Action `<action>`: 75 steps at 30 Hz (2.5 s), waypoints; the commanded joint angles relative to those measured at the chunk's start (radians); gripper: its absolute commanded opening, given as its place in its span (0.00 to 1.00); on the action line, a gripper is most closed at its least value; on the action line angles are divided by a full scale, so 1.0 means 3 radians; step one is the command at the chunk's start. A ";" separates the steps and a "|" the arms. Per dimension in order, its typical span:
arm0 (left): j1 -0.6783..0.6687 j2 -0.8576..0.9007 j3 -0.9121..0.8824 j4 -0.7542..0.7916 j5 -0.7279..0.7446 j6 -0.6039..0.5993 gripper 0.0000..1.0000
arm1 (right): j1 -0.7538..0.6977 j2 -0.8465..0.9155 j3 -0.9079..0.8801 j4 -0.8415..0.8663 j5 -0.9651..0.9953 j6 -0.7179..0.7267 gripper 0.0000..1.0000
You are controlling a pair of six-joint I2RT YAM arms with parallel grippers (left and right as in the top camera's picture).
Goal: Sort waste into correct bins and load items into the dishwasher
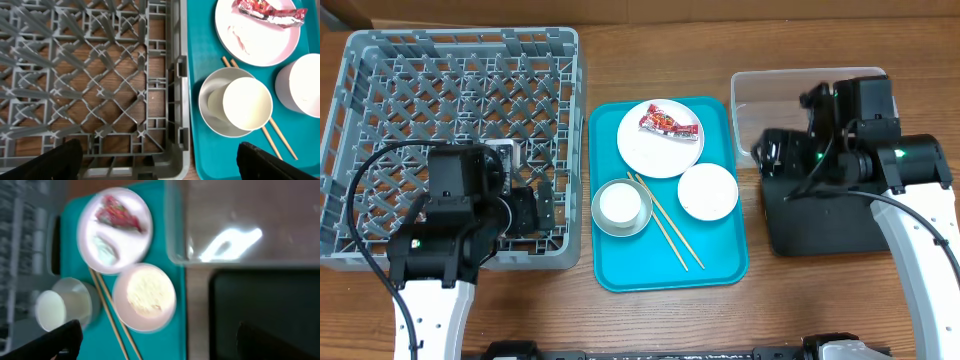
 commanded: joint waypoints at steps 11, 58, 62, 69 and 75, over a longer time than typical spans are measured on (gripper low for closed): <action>-0.0019 0.0032 0.0089 0.0094 0.0104 -0.0050 1.00 | 0.0815 0.0215 0.0178 0.0820 0.0131 -0.0106 0.94; -0.0019 0.0033 0.0089 0.0099 0.0103 -0.0048 1.00 | 0.1485 0.2296 0.0334 0.1680 0.0477 0.0123 0.04; -0.0019 0.0033 0.0089 0.0099 0.0102 -0.0048 1.00 | 0.1462 0.1994 0.0334 0.1623 0.0612 0.0123 0.04; -0.0019 0.0033 0.0089 0.0136 0.0103 -0.0050 1.00 | 0.1209 0.1232 0.0334 0.1507 0.0931 0.0120 0.04; -0.0019 0.0036 0.0089 0.0158 0.0103 -0.0048 1.00 | 0.0689 0.1033 0.0331 0.1399 0.1148 0.0120 0.04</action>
